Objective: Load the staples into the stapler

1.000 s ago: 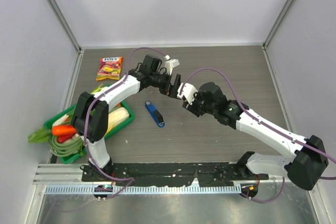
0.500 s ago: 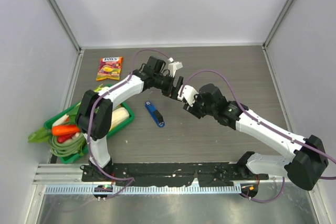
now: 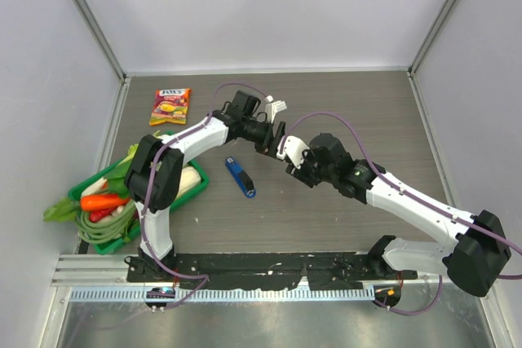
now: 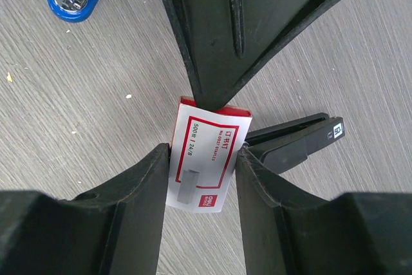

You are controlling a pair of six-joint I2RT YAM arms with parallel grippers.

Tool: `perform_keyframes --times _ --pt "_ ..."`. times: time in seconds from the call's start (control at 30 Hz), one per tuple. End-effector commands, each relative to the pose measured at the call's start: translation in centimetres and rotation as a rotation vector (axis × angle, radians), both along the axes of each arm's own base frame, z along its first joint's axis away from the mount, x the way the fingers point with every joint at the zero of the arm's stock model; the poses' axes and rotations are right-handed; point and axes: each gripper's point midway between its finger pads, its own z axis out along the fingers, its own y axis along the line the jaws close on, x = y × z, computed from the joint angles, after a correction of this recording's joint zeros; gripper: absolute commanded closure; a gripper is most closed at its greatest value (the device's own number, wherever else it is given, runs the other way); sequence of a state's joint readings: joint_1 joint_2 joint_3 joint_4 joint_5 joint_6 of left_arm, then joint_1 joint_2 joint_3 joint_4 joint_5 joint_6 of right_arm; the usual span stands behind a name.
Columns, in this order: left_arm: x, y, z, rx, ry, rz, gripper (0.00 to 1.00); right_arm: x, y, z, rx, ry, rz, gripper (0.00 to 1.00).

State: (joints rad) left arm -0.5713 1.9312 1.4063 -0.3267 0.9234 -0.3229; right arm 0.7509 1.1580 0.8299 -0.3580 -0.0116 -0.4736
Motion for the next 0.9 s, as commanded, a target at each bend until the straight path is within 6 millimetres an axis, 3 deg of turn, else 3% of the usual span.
perform_keyframes --times 0.0,0.63,0.87 --pt "-1.3 -1.4 2.0 -0.094 0.026 -0.068 0.32 2.0 1.9 4.8 0.137 -0.167 0.006 0.59" --pt "-2.0 -1.6 0.8 -0.069 0.055 -0.088 0.45 2.9 1.6 4.8 0.137 -0.19 -0.044 0.57" --pt "-2.6 -2.1 0.5 -0.076 0.082 -0.11 0.31 3.0 1.8 4.7 0.145 -0.184 -0.048 0.57"
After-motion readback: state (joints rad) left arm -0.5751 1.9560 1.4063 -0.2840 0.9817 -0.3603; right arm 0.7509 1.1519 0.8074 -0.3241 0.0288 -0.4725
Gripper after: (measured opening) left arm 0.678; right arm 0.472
